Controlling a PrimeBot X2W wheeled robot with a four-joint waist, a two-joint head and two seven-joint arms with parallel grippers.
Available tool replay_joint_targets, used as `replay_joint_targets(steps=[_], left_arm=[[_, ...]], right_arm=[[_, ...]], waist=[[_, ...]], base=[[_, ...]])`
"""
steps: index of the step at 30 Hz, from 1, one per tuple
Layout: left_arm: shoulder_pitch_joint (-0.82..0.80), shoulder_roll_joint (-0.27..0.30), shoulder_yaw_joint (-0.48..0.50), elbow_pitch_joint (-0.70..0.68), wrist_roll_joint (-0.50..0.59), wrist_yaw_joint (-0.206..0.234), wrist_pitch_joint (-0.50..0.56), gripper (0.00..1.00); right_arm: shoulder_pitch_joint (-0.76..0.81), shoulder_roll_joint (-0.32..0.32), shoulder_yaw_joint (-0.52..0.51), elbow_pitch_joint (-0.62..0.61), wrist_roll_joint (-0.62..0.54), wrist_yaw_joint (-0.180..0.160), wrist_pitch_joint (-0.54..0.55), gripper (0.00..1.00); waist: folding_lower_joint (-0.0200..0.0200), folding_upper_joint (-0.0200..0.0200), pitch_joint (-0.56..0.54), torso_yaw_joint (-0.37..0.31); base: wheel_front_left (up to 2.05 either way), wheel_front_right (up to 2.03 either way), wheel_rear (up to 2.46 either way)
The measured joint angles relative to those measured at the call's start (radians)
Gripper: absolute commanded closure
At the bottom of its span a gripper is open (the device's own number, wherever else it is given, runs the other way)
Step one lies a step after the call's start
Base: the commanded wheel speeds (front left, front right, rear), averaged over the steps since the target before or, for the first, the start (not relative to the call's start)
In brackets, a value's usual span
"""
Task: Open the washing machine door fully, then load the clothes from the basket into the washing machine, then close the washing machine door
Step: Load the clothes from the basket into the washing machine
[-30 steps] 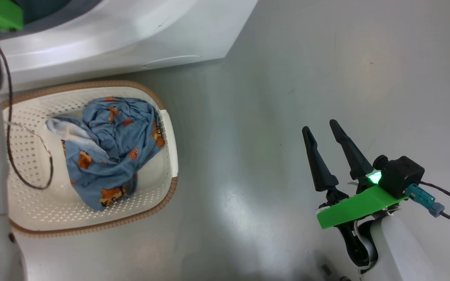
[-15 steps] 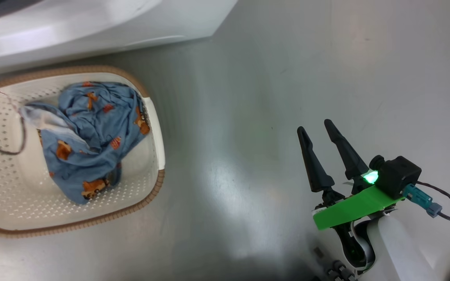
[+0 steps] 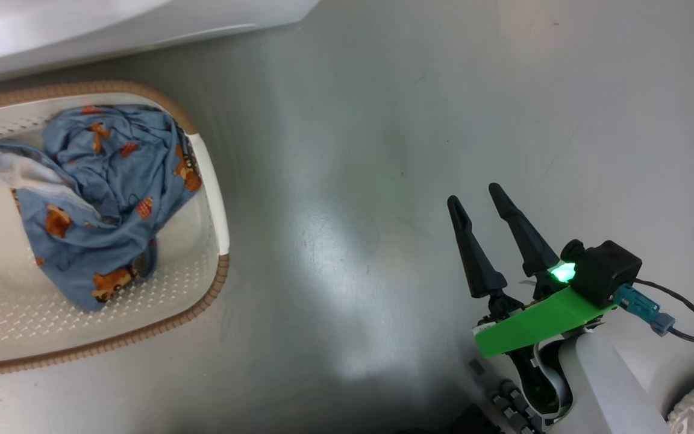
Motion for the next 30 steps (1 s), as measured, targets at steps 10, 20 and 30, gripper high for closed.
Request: replay_joint_targets(steps=[10,20,30], left_arm=[[-0.089,0.029,-0.028,0.116,-0.026,-0.005,0.131,1.0],[-0.099,0.034,-0.046,0.156,-0.036,-0.006,0.132,0.0],[-0.029,0.004,-0.058,0.175,-0.04,0.012,0.03,0.0]], right_arm=[[-0.03,0.0,0.007,-0.008,0.028,0.0,0.0,0.0],[-0.037,0.0,0.004,-0.003,0.044,0.0,0.0,0.0],[-0.037,0.0,-0.019,-0.002,0.03,0.0,0.0,0.0]], waist=[[0.0,0.0,0.055,-0.011],[0.0001,0.0,0.059,-0.005],[0.0,0.0,0.008,0.017]], base=[[0.0,0.0,0.0],[0.0,0.0,0.0],[0.0,0.0,0.0]])
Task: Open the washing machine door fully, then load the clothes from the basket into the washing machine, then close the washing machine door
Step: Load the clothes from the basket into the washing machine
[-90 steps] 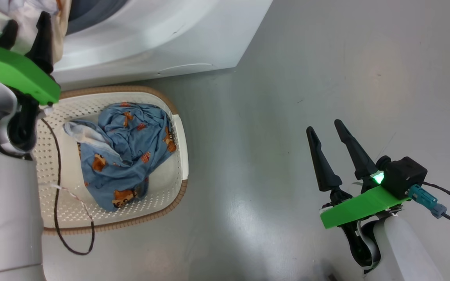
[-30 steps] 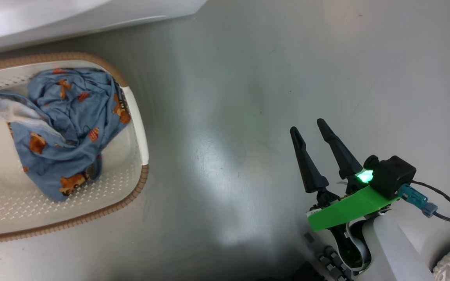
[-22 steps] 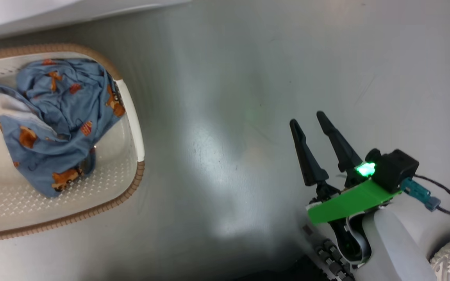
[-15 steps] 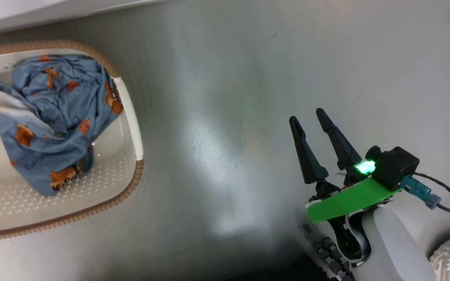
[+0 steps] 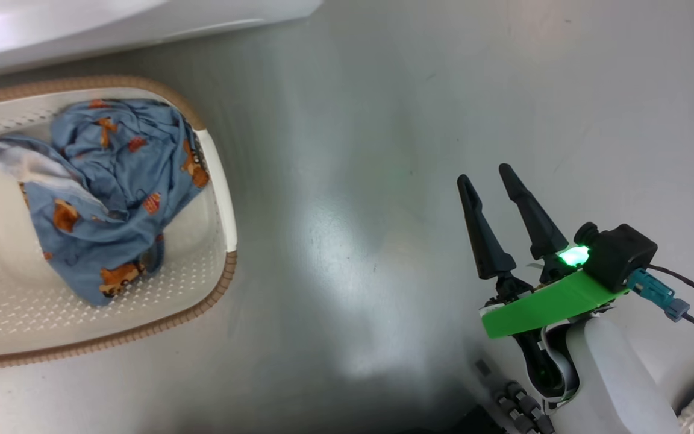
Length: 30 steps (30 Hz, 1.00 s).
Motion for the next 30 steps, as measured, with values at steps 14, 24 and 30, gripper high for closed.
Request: replay_joint_targets(steps=[14,24,30], left_arm=[[0.147,-0.049,0.005,-0.053,-0.031,0.009,-0.046,0.0],[0.299,-0.077,0.032,-0.178,-0.031,0.023,-0.049,0.0],[0.376,-0.096,0.046,-0.231,-0.031,0.025,-0.048,0.0]], right_arm=[[0.001,0.0,-0.022,0.014,-0.021,0.0,0.0,0.0],[0.004,-0.001,-0.047,0.032,-0.042,0.0,0.0,0.0],[0.007,-0.001,-0.052,0.047,-0.044,0.0,0.0,0.0]], waist=[[0.0,0.0,-0.091,0.035],[0.0,0.0,-0.166,0.053],[0.0,0.0,-0.207,0.065]], base=[[0.0,0.0,0.0],[0.0,0.0,0.0],[0.0,0.0,0.0]])
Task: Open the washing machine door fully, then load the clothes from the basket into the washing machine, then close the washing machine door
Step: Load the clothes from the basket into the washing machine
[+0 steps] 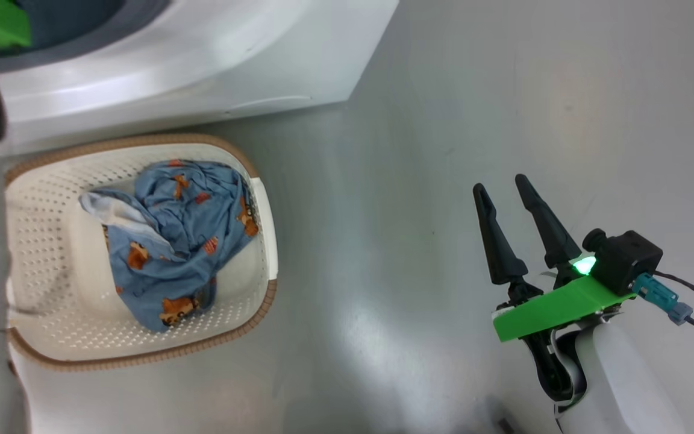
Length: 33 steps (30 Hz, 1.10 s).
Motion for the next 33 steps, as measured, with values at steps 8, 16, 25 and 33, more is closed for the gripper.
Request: replay_joint_targets(steps=[8,16,25,33], left_arm=[[0.141,-0.03,0.024,-0.101,0.002,0.002,0.0,0.0],[0.317,-0.054,0.048,-0.206,0.016,0.002,0.0,0.0],[0.539,-0.089,0.096,-0.348,0.034,0.008,0.0,0.0],[0.721,-0.127,0.119,-0.48,0.069,0.007,0.0,0.0]], right_arm=[[0.023,0.0,-0.005,0.017,-0.007,0.0,0.0,0.0],[0.062,0.0,-0.007,0.033,-0.007,0.0,0.0,0.0],[0.107,0.0,-0.022,0.043,-0.015,0.0,0.0,0.0],[0.156,0.001,-0.037,0.052,-0.02,0.0,0.0,0.0]], waist=[[0.0,0.0,-0.068,0.015],[0.0,0.0,-0.145,0.023],[0.0,0.0,-0.238,0.031],[0.0,0.0,-0.326,0.046]], base=[[0.0,0.0,0.0],[0.0,0.0,0.0],[0.0,0.0,0.0],[0.0,0.0,0.0]])
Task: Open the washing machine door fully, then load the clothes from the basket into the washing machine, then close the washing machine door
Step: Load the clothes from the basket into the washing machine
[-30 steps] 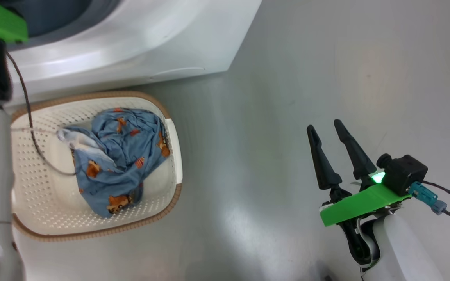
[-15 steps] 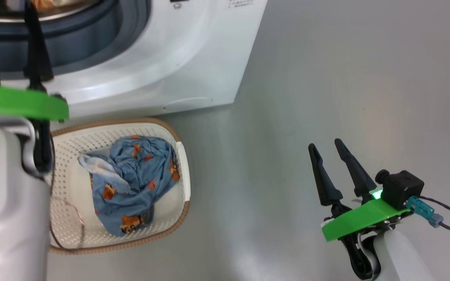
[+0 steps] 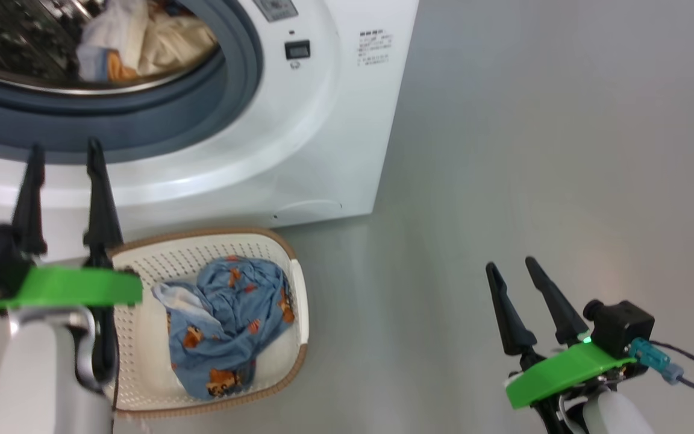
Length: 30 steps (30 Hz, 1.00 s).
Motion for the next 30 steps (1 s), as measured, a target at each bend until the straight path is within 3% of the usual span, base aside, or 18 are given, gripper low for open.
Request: replay_joint_targets(steps=[15,30], left_arm=[[0.379,-0.046,0.059,-0.171,0.057,0.012,0.0,0.0],[0.587,-0.053,0.07,-0.229,0.089,0.038,0.0,0.0]], right_arm=[[0.105,0.001,0.001,0.022,-0.006,0.0,0.0,0.0],[0.142,-0.005,0.012,0.043,-0.005,0.0,0.0,0.0]], waist=[[0.0,0.0,-0.189,0.027],[0.0,0.0,-0.311,0.02]], base=[[0.0,0.0,0.0],[0.0,0.0,0.0]])
